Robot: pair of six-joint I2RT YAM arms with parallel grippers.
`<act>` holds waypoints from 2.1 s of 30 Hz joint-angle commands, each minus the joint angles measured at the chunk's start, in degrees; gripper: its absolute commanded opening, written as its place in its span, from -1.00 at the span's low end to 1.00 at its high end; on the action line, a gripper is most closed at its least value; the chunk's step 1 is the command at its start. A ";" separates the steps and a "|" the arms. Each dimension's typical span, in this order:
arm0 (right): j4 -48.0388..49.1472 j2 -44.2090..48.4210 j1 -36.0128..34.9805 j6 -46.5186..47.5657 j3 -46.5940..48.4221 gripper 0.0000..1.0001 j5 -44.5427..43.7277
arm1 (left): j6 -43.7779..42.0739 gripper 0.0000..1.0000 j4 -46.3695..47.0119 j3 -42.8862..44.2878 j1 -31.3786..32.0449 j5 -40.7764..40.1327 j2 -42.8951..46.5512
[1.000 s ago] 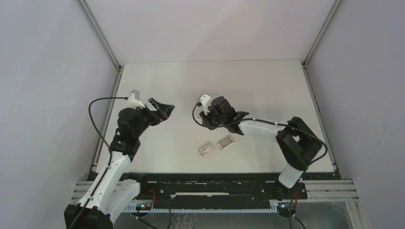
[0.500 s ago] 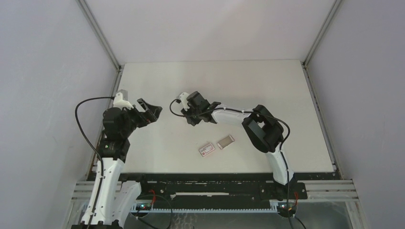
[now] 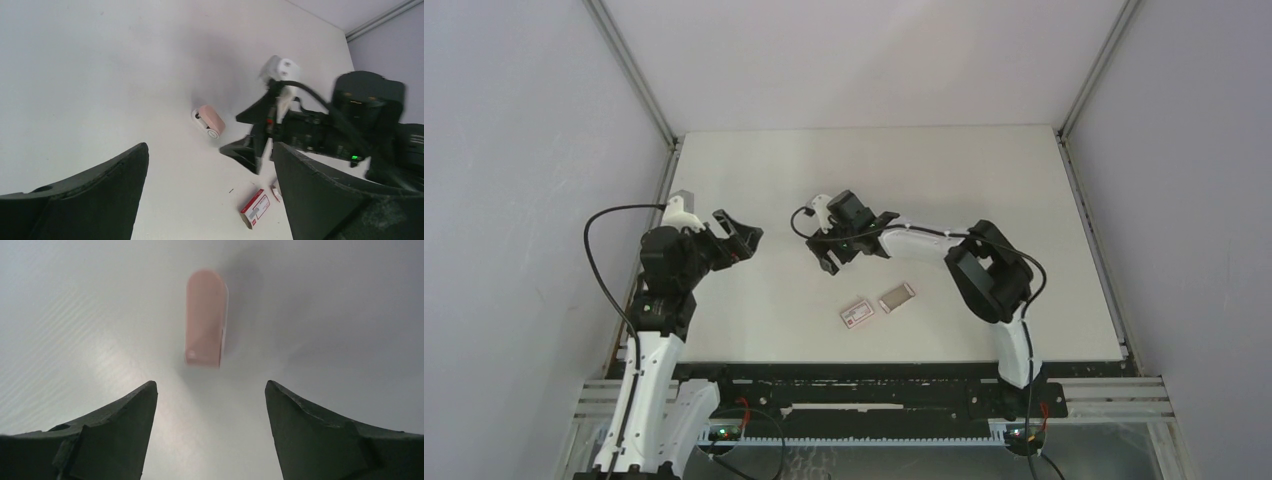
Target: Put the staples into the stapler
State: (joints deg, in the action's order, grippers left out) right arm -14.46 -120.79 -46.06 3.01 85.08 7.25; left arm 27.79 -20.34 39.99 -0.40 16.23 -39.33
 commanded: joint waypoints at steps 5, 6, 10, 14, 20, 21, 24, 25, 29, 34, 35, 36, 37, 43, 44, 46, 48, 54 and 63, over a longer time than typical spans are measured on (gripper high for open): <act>8.64 25.23 7.10 -7.22 -13.87 0.64 2.88 | -2.10 0.91 4.88 2.72 17.83 -11.50 -5.28; 9.01 27.68 9.27 -8.74 -16.72 0.68 3.60 | -2.00 0.91 6.53 3.03 20.76 -12.43 -7.61; 8.52 37.77 17.13 -13.88 -25.51 0.72 4.16 | -3.33 0.91 15.54 5.89 31.11 -11.57 -19.59; 6.41 44.39 26.37 -18.07 -31.95 0.71 3.36 | -9.25 0.90 21.90 12.35 39.12 -11.32 -32.49; 6.57 51.81 37.62 -23.71 -40.30 0.70 2.56 | -18.87 0.98 24.20 25.16 47.37 -12.80 -50.06; 7.14 52.85 39.13 -24.68 -41.49 0.70 2.85 | -19.84 1.00 23.79 27.60 48.32 -13.14 -52.84; 8.21 54.78 42.71 -26.27 -43.74 0.70 4.15 | -20.91 0.99 21.15 34.57 49.72 -12.98 -61.18; 8.22 55.32 43.40 -26.50 -44.16 0.70 4.28 | -21.35 0.99 20.79 36.14 50.19 -12.70 -63.03; 8.54 57.15 45.27 -27.29 -45.52 0.69 4.13 | -22.03 0.99 20.56 41.06 50.59 -10.59 -68.97; 9.07 58.02 46.33 -27.60 -46.41 0.69 4.34 | -22.99 0.96 19.65 44.83 51.00 -9.76 -73.94; 9.28 57.99 46.46 -27.68 -46.56 0.68 4.48 | -23.42 0.91 19.16 45.43 51.10 -10.61 -74.81; 9.42 57.97 46.59 -27.77 -46.78 0.68 4.65 | -24.05 0.84 18.66 45.78 51.19 -11.35 -75.51; 9.59 57.89 46.72 -27.88 -46.90 0.68 4.89 | -24.81 0.79 18.28 46.22 51.27 -11.95 -76.26; 10.23 57.43 47.23 -28.24 -47.37 0.67 5.96 | -27.29 0.52 14.89 48.77 51.38 -14.65 -79.06; 10.32 57.42 47.26 -28.31 -47.44 0.67 6.05 | -27.39 0.48 14.89 48.88 51.38 -14.83 -79.20; 10.32 57.44 47.40 -28.33 -47.46 0.67 6.22 | -27.62 0.42 14.59 49.18 51.47 -15.42 -79.61; 10.28 57.42 47.48 -28.33 -47.44 0.67 6.28 | -27.78 0.38 14.46 49.17 51.55 -15.66 -79.77; 10.33 57.16 47.69 -28.34 -47.42 0.67 6.64 | -28.05 0.06 13.91 49.70 51.60 -15.23 -80.29; 10.40 56.73 47.90 -28.30 -47.46 0.66 7.23 | -25.68 -0.72 13.11 44.62 51.64 -20.14 -75.49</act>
State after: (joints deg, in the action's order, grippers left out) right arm -6.57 -64.07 1.52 -24.49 37.74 13.78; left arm 0.95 -6.85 86.54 51.13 -0.25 -119.46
